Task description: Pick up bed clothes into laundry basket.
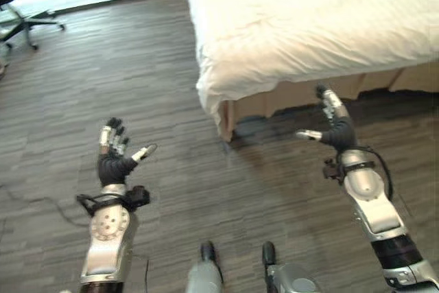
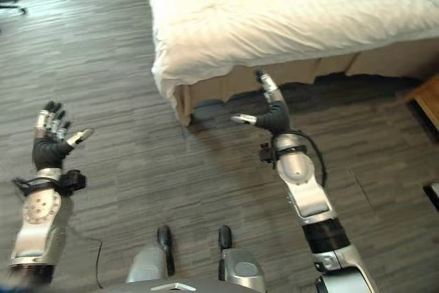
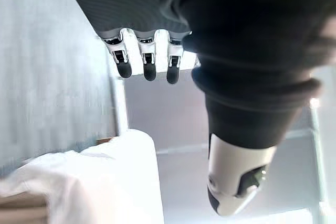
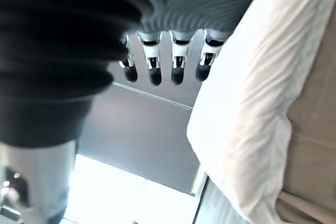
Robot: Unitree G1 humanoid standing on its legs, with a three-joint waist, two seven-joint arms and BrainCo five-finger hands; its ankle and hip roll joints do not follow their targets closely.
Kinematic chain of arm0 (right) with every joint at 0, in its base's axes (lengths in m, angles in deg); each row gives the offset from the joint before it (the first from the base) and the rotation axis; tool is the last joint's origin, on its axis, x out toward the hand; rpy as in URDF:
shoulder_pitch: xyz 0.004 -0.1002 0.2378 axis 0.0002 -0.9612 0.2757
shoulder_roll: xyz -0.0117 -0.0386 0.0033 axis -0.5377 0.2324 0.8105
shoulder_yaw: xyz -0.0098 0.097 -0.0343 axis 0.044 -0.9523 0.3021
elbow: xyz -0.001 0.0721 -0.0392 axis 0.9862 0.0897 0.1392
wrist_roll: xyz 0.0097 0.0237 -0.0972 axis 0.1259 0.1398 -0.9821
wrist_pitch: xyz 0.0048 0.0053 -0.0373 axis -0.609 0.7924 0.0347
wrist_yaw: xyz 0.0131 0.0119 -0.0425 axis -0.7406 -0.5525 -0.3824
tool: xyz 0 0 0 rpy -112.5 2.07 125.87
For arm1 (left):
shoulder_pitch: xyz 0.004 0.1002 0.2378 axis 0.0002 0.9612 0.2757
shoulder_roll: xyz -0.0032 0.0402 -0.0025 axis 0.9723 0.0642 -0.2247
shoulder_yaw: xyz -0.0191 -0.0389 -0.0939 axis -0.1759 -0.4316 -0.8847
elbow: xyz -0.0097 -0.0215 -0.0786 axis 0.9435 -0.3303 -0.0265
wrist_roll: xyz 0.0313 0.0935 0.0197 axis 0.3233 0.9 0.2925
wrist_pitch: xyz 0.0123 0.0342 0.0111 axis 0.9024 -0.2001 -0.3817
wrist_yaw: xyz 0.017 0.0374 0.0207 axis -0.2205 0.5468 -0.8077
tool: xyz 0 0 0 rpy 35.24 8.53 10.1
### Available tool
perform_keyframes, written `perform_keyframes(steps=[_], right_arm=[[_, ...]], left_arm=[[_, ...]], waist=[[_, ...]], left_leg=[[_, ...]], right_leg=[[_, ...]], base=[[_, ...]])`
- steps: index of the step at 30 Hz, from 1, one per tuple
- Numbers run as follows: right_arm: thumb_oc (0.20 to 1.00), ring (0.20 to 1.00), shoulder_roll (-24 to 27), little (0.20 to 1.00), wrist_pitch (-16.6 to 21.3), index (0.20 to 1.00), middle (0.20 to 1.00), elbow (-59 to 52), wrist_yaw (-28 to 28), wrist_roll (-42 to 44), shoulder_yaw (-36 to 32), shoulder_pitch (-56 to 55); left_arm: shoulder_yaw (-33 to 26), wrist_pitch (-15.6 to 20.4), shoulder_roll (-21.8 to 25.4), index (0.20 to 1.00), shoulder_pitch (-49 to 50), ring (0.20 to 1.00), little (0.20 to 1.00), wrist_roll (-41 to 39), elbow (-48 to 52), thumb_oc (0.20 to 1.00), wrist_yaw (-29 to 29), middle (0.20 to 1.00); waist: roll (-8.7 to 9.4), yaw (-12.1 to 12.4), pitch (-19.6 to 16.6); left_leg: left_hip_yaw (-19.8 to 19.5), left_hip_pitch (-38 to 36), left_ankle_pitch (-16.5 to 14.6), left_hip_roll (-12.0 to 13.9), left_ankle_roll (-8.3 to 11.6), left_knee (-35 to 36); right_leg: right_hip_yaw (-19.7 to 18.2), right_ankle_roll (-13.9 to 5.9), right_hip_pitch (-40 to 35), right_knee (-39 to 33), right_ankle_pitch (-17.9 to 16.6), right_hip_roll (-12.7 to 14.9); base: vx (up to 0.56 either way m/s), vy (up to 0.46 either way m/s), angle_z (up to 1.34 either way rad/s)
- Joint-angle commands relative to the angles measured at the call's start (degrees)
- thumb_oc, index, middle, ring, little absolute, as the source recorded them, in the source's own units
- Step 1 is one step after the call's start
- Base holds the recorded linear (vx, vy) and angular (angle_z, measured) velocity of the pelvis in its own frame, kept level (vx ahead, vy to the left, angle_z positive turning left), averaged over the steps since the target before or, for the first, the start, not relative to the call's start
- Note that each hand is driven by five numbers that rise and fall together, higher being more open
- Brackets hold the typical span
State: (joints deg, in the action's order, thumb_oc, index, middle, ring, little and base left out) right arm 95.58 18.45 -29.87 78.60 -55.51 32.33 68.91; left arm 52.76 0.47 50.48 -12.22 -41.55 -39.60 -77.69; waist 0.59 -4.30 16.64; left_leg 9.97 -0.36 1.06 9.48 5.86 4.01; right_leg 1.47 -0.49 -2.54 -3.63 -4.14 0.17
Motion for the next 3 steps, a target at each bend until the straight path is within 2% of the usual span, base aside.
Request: perform_keyframes(steps=[1, 3], right_arm=[[1.0, 1.0, -0.94, 1.0, 3.28, 1.0, 1.0, -2.84, 0.29, 1.11, -0.19, -1.25], [1.0, 1.0, -1.27, 1.0, 3.03, 1.0, 1.0, -2.7, 0.55, 1.05, 0.56, -1.31]], left_arm=[[-1.53, 4.12, 1.52, 1.0, 1.46, 1.0, 1.0, -0.58, 4.87, 1.0, -0.06, 1.0], [-0.83, 3.93, 1.53, 1.0, 1.48, 1.0, 1.0, -0.5, 4.96, 1.0, 0.48, 1.0]], waist=[[1.74, -0.72, -5.66], [1.91, -0.8, -5.76]], left_leg=[[2.77, -7.2, -1.64, -1.07, 0.45, 0.88], [2.96, -7.33, -1.67, -1.02, 0.41, 0.99]], right_leg=[[3.76, -6.1, 1.1, -1.37, 1.81, 6.52], [3.76, -6.33, 1.26, -1.37, 1.65, 6.62]], base=[[0.04, 0.04, 0.47], [0.0, 0.029, -0.02]])
